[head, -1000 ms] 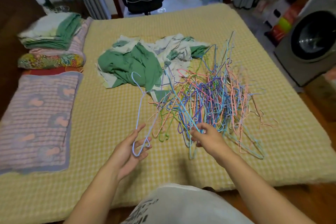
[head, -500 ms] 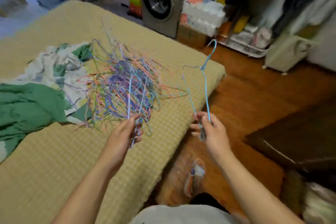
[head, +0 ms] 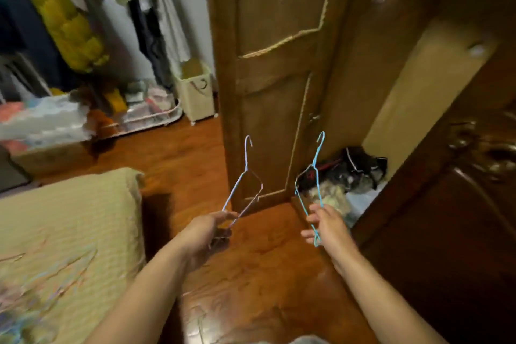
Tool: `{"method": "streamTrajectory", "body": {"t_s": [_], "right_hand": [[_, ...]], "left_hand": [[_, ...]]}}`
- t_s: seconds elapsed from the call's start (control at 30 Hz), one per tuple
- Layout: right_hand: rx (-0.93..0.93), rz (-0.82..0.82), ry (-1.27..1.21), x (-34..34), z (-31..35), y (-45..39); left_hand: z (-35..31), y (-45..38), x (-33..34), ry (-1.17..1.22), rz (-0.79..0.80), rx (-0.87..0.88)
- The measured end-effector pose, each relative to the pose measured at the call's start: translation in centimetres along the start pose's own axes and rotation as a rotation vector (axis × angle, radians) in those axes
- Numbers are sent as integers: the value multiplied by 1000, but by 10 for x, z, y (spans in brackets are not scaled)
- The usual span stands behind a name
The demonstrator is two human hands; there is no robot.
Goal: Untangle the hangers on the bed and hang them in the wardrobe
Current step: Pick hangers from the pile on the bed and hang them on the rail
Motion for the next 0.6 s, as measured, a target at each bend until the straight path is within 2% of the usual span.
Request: {"method": "streamTrajectory", "body": {"t_s": [0.13, 0.3, 0.47, 0.6], "right_hand": [[-103, -85, -55, -79, 71, -46], [-331, -217, -18, -144, 187, -73], [-462, -409, -35, -185, 283, -115], [-491, -501, -6, -197, 327, -158]], "left_hand": [[-105, -23, 125, -104, 131, 193], [-241, -25, 238, -221, 217, 429], [-351, -41, 311, -332, 296, 567], [-409, -77, 350, -378, 340, 642]]}}
Point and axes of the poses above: each hand's wrist, its own y-axis away from the middle knuckle, its own x-axis out of the palm, z = x × y, the point moved 7 cm from there along -y, towards the middle knuckle, and after that the axes turned 3 degrees about -x, right-handed, at the moved point
